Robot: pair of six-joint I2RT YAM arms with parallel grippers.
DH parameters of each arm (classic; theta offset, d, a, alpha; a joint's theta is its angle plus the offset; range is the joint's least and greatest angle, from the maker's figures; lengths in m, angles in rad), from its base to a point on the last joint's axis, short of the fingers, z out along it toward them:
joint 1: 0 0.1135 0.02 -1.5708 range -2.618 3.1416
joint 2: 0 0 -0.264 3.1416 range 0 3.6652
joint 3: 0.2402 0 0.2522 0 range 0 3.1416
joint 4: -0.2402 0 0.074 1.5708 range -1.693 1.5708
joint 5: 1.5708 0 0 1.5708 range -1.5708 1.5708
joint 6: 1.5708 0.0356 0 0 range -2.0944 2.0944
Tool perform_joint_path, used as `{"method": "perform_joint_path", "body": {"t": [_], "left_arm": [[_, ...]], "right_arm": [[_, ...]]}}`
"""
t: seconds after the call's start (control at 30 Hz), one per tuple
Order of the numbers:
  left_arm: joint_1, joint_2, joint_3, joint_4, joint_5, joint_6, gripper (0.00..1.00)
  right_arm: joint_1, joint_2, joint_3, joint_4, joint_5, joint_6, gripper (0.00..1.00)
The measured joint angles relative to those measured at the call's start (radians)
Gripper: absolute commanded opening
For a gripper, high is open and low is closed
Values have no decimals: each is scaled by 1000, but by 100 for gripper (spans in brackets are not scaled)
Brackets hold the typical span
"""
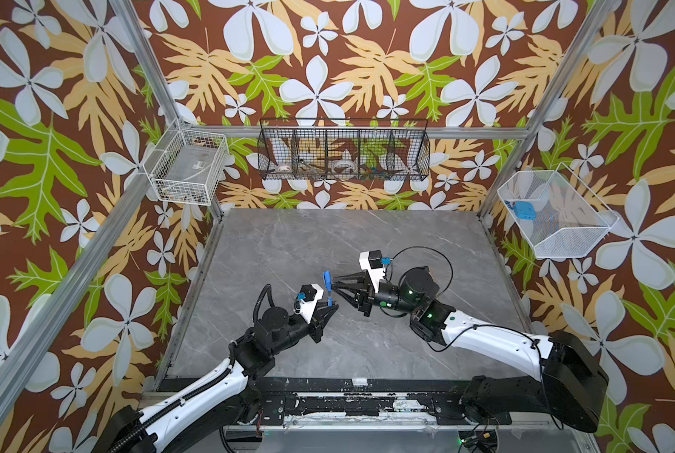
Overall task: Insert the pens into the pen caps
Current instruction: 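Align the blue cap above the upright pen nib with the right gripper, then lower the blue cap onto the pen nib with the right gripper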
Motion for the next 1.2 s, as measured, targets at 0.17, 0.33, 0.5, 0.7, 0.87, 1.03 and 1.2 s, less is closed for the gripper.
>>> {"method": "perform_joint_path", "body": {"t": [0.17, 0.33, 0.5, 0.7, 0.87, 1.03, 1.2], "left_arm": [[0, -5, 0, -3, 0, 8, 0], [0, -8, 0, -4, -1, 8, 0], [0, -9, 0, -5, 0, 11, 0], [0, -15, 0, -6, 0, 11, 0], [0, -14, 0, -6, 0, 11, 0], [0, -9, 0, -10, 0, 11, 0], [0, -2, 0, -13, 0, 11, 0]], "right_arm": [[0, -48, 16, -90, 32, -32, 41], [-5, -39, 146, -263, 25, -74, 50], [-14, 13, 297, -478, -37, -132, 54], [-45, 78, 410, -676, -60, -172, 57], [-45, 123, 465, -755, -113, -194, 57], [-45, 126, 473, -776, -137, -208, 55], [-45, 139, 484, -776, -144, -208, 51]]}}
